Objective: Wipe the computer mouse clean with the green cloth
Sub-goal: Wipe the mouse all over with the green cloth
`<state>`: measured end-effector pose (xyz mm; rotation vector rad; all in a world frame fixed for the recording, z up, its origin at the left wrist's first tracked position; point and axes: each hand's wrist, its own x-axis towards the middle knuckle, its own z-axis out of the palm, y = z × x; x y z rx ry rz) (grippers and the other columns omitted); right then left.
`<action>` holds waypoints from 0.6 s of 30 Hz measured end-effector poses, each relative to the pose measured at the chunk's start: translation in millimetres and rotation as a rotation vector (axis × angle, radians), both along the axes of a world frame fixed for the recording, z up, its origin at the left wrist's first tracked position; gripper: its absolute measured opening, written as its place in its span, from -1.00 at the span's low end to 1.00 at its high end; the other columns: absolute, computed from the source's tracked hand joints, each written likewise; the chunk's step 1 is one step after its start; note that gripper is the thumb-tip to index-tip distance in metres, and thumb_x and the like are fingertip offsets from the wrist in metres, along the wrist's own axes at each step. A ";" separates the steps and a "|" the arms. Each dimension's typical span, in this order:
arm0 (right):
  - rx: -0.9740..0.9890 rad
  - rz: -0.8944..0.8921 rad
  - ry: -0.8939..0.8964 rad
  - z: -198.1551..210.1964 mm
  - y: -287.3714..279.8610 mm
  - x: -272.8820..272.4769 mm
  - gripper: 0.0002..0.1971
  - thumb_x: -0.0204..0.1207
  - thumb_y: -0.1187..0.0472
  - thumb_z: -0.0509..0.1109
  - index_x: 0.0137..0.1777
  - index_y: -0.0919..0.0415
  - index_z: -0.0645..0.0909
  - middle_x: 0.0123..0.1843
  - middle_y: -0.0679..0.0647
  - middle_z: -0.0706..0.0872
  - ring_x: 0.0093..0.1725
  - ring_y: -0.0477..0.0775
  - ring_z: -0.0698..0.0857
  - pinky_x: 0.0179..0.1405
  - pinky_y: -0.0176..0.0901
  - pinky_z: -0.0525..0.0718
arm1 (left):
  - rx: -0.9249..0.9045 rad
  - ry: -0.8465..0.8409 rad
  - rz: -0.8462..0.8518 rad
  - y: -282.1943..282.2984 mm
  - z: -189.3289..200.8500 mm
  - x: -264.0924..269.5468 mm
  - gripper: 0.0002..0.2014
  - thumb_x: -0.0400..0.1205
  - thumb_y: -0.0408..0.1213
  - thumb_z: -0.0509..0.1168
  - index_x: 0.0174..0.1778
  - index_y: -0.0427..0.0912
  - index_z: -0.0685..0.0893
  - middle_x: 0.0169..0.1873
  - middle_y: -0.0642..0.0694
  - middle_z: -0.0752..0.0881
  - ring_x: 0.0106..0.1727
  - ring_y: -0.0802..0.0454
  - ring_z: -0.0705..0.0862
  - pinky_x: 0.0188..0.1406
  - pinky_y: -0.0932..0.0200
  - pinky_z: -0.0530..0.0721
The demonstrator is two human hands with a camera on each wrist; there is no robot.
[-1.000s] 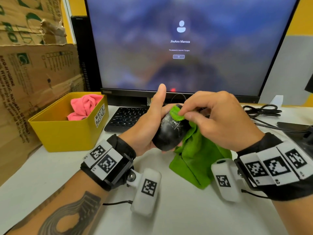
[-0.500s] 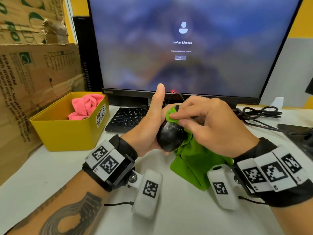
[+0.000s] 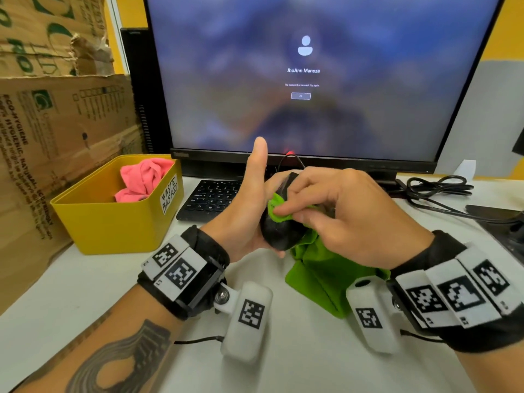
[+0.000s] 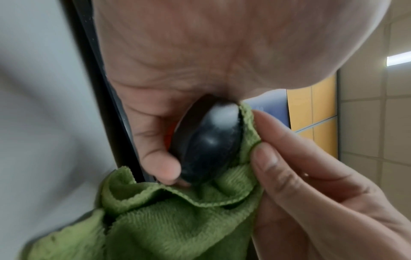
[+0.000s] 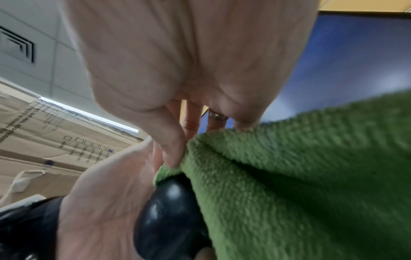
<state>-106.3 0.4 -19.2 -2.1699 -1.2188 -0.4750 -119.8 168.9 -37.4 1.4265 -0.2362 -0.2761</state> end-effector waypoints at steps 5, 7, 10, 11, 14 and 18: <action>0.078 -0.114 0.022 5.5 -16.5 11.5 -0.73 0.49 0.37 0.58 -0.07 -0.07 0.91 -0.11 -0.18 0.82 -0.07 -0.19 0.78 -0.04 -0.48 0.54 | -0.027 0.065 0.040 -2.3 2.7 -0.6 0.04 0.53 0.66 -0.35 0.57 0.04 0.60 0.14 -0.24 0.71 -0.11 -0.18 0.66 -0.43 0.18 0.60; 0.130 -0.167 -0.006 4.7 -18.4 13.9 -0.74 0.49 0.35 0.58 -0.06 -0.08 0.91 -0.12 -0.18 0.82 -0.08 -0.19 0.79 -0.05 -0.47 0.55 | -0.041 0.080 0.039 -4.2 4.4 -2.5 0.03 0.53 0.66 -0.33 0.56 0.04 0.60 0.15 -0.24 0.71 -0.07 -0.22 0.65 -0.42 0.18 0.60; 0.112 -0.103 -0.042 0.1 -7.2 7.8 -0.75 0.48 0.36 0.57 -0.01 -0.01 0.91 -0.09 -0.18 0.80 -0.06 -0.15 0.78 -0.02 -0.49 0.56 | -0.043 0.060 0.032 -2.4 3.7 -2.7 0.04 0.54 0.65 -0.33 0.56 -0.03 0.59 0.13 -0.28 0.66 -0.04 -0.25 0.61 -0.42 0.15 0.57; 0.085 -0.066 -0.042 -1.4 -3.2 5.1 -0.76 0.47 0.37 0.57 -0.02 0.00 0.91 -0.09 -0.19 0.79 -0.07 -0.17 0.76 -0.01 -0.51 0.54 | -0.046 0.055 0.038 -0.7 3.3 -1.9 0.05 0.54 0.64 -0.34 0.55 -0.04 0.60 0.12 -0.29 0.66 -0.09 -0.23 0.64 -0.43 0.15 0.58; 0.035 -0.006 0.051 -1.3 -2.9 3.8 -0.75 0.47 0.39 0.59 -0.07 -0.02 0.91 -0.11 -0.21 0.79 -0.08 -0.15 0.77 -0.05 -0.45 0.59 | -0.061 0.052 0.078 3.1 4.1 -1.3 0.03 0.54 0.65 -0.33 0.52 0.01 0.62 0.10 -0.29 0.66 -0.18 -0.19 0.65 -0.44 0.13 0.55; 0.130 -0.106 0.021 2.0 -17.7 14.1 -0.73 0.44 0.40 0.60 -0.13 -0.06 0.90 -0.14 -0.17 0.82 -0.07 -0.08 0.81 -0.04 -0.21 0.75 | -0.093 0.043 0.079 -0.3 5.8 -3.4 0.01 0.54 0.65 -0.30 0.54 0.02 0.62 0.07 -0.33 0.66 -0.21 -0.23 0.70 -0.45 0.13 0.53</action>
